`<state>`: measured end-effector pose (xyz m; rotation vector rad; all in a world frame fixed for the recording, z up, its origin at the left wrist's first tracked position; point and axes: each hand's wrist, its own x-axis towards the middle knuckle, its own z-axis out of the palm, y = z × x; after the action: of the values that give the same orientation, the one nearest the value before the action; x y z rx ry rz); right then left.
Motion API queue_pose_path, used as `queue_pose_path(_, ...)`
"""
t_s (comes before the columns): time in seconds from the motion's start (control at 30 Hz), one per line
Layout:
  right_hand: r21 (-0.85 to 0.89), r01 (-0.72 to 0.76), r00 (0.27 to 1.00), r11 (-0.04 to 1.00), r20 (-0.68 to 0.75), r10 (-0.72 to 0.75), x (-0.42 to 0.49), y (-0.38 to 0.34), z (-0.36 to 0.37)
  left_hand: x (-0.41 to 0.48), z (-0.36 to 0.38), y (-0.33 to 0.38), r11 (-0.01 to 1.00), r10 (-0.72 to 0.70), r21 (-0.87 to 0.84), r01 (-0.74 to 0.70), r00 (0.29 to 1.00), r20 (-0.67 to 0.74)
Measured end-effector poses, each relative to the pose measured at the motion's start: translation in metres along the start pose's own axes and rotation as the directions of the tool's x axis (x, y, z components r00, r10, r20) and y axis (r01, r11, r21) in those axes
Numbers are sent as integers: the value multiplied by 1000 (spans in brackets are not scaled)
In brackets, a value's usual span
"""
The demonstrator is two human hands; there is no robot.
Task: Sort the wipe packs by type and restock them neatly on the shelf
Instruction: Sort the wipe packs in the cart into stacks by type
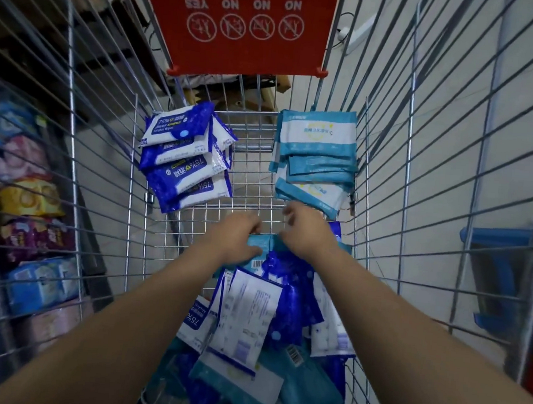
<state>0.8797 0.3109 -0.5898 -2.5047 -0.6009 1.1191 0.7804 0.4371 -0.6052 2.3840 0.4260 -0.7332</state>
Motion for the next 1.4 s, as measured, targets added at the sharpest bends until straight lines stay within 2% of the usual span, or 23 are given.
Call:
queue_pose_path(0.07, -274, 104, 991, 956, 106, -77, -6, 3, 10, 1, 3, 1, 999, 37, 19, -36, 999, -37)
queue_pose_path(0.13, -414, 202, 978, 888, 132, -161, -10, 4, 13, 1, 2, 3, 998, 48, -42, -50, 998, -49)
queue_pose_path(0.2, -437, 245, 969, 865, 144, -202, -10, 4, 13, 2, 0, 5, 997, 45, -60, -46, 999, -21)
queue_pose_path(0.37, -573, 200, 980, 794, 131, -153, -7, 3, 19, 5, -9, 6, 996, -79, 43, 74, 987, 141)
queue_pose_path(0.5, -585, 213, 977, 783, 144, -157, -5, 0, 11, 5, -15, 13, 993, -70, 107, 40, 955, 288)
queue_pose_path(0.57, -563, 249, 968, 788, 160, -192, -4, 2, 6, 5, -29, 12, 998, -67, 30, 61, 953, 296)
queue_pose_path(0.6, -541, 268, 963, 797, 155, -219, -4, 5, 4, 6, -40, 12, 995, -58, -70, 78, 967, 249)
queue_pose_path(0.67, -492, 287, 957, 822, 123, -261, -6, 12, 3, 7, -70, 16, 928, -56, -362, 83, 995, 85)
queue_pose_path(0.73, -450, 292, 955, 844, 80, -287, -8, 17, 2, 11, -98, 28, 774, -98, -633, 18, 991, -92)
queue_pose_path(0.8, -393, 274, 955, 878, 5, -296, -11, 17, 0, 22, -116, 47, 616, -148, -784, -73, 967, -206)
queue_pose_path(0.87, -349, 259, 947, 901, -94, -308, -14, 15, -4, 38, -121, 66, 372, -213, -922, -108, 957, -198)
queue_pose_path(0.93, -258, 267, 922, 929, -213, -324, -16, 12, -8, 52, -120, 79, 133, -253, -989, -69, 962, -101)
queue_pose_path(0.97, -155, 272, 908, 950, -285, -306, -18, 10, -11, 58, -117, 82, 113, -272, -993, -26, 961, -57)
queue_pose_path(1.0, -31, 271, 899, 962, -350, -264, -20, 7, -15, 62, -112, 82, 174, -296, -984, 32, 955, -21)
queue_pose_path(1.03, 100, 261, 890, 960, -410, -199, -20, 4, -19, 64, -106, 80, 294, -325, -951, 95, 946, -6)
queue_pose_path(1.1, 304, 250, 872, 919, -484, -77, -17, -3, -28, 61, -92, 71, 559, -374, -813, 163, 925, -72)
queue_pose_path(1.13, 389, 246, 865, 888, -501, -20, -14, -7, -32, 58, -86, 65, 636, -375, -756, 156, 918, -127)
queue_pose_path(1.17, 488, 237, 865, 840, -499, 45, -9, -10, -36, 54, -82, 59, 662, -369, -736, 143, 917, -154)
queue_pose_path(1.27, 803, 176, 873, 570, -395, 286, 4, -25, -55, 36, -81, 51, 597, -309, -784, 172, 951, -27)
queue_pose_path(1.33, 921, 118, 883, 372, -269, 385, 13, -30, -73, 34, -83, 46, 498, -247, -850, 170, 968, 48)
queue_pose_path(1.4, 950, 79, 895, 302, -201, 399, 27, -30, -91, 34, -88, 47, 404, -241, -900, 163, 968, 67)
